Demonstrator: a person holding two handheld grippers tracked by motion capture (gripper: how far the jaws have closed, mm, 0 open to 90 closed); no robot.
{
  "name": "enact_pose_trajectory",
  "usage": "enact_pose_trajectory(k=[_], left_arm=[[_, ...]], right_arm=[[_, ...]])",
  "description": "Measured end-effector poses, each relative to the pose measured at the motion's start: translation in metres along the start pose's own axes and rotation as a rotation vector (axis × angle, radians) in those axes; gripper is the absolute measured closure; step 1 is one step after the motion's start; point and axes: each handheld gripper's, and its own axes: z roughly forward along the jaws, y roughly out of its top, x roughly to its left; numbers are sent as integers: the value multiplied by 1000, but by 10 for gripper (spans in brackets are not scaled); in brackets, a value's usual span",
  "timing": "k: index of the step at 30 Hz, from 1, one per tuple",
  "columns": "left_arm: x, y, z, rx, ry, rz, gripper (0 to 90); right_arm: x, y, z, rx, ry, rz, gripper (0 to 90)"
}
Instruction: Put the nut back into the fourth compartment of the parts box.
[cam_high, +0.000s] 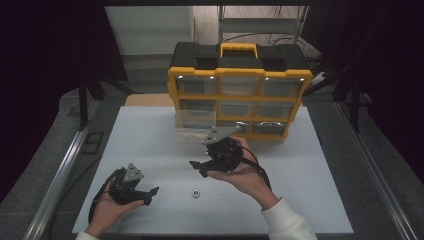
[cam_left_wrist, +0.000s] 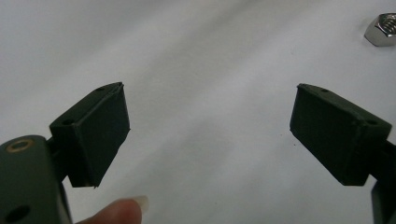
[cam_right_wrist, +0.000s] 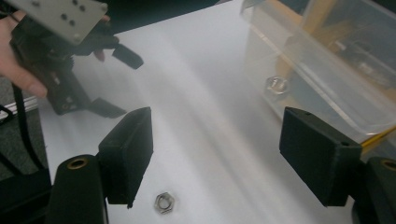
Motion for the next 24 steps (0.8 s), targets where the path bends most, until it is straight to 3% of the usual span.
enact_pose_trajectory(k=[14,24], left_arm=[[0,0,-1,-3,0,-4,126],[2,-1,-5,-19,10,-14,126]], right_arm=[[12,-16,16,50,42,-2,258],[22,-29,39,116,73,-8,255]])
